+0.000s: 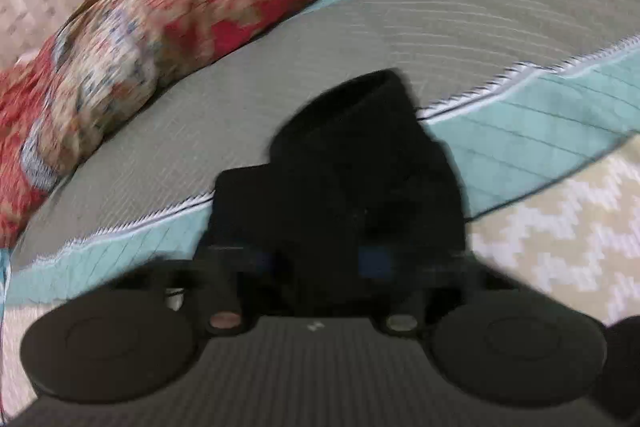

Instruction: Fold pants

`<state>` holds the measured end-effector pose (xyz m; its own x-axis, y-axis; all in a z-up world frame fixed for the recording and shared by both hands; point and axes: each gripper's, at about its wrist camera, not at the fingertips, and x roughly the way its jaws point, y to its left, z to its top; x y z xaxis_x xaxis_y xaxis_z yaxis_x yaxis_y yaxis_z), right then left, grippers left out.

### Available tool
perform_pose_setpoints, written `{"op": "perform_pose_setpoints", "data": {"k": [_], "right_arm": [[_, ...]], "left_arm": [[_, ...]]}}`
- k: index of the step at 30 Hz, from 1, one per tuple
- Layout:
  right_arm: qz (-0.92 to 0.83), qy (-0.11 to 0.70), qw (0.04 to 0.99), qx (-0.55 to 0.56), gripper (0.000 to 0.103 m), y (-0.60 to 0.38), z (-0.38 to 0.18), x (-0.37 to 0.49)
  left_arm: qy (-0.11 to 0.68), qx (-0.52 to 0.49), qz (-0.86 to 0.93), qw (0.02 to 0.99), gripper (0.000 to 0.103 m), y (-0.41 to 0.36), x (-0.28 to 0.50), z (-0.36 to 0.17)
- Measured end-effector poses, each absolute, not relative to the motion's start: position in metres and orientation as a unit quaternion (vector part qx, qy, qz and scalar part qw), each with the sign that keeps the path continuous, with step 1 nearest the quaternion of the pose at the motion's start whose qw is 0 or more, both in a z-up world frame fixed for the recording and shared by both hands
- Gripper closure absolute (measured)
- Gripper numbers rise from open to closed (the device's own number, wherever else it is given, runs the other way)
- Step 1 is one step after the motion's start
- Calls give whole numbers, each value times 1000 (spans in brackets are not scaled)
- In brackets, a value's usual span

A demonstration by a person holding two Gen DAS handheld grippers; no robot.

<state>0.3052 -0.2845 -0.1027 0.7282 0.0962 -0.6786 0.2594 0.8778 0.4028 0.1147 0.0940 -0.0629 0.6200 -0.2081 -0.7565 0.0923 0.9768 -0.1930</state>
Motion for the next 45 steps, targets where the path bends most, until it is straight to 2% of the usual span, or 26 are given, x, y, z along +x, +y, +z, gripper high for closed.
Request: {"op": "perform_pose_setpoints", "data": {"k": [3, 5, 8, 14, 16, 17, 22, 24, 31, 36, 39, 42, 45], "right_arm": [[90, 257, 928, 254, 88, -257, -60, 259], [189, 184, 936, 232, 88, -229, -36, 210], [299, 130, 924, 199, 87, -188, -20, 131], [395, 213, 883, 142, 87, -115, -63, 39], [405, 232, 874, 138, 87, -100, -77, 24], [404, 236, 873, 140, 87, -96, -80, 19], [379, 206, 896, 103, 87, -91, -75, -11], [371, 200, 902, 94, 87, -95, -77, -12], [348, 181, 919, 41, 87, -73, -102, -27], [350, 172, 921, -4, 87, -60, -107, -37], [345, 180, 921, -3, 87, -61, -108, -31], [333, 164, 925, -78, 88, -45, -113, -37], [332, 170, 924, -85, 88, -37, -116, -36]], "left_arm": [[409, -101, -86, 903, 35, 112, 120, -49], [391, -136, -89, 906, 34, 127, 121, -37], [367, -181, -88, 908, 27, 147, 114, -25], [384, -192, -61, 901, 25, 169, 94, -33], [400, -213, -80, 888, 18, 174, 87, -41], [409, -219, -89, 881, 13, 174, 84, -45], [423, -232, -117, 868, 8, 178, 62, -48], [430, -259, -131, 855, 0, 187, 58, -48], [447, -277, -140, 839, 0, 186, 48, -50], [473, -344, -164, 794, 0, 193, 54, -65], [474, -344, -165, 794, 0, 188, 53, -67], [473, -345, -191, 787, 0, 182, 51, -60], [469, -319, -183, 803, 0, 177, 50, -54]]}}
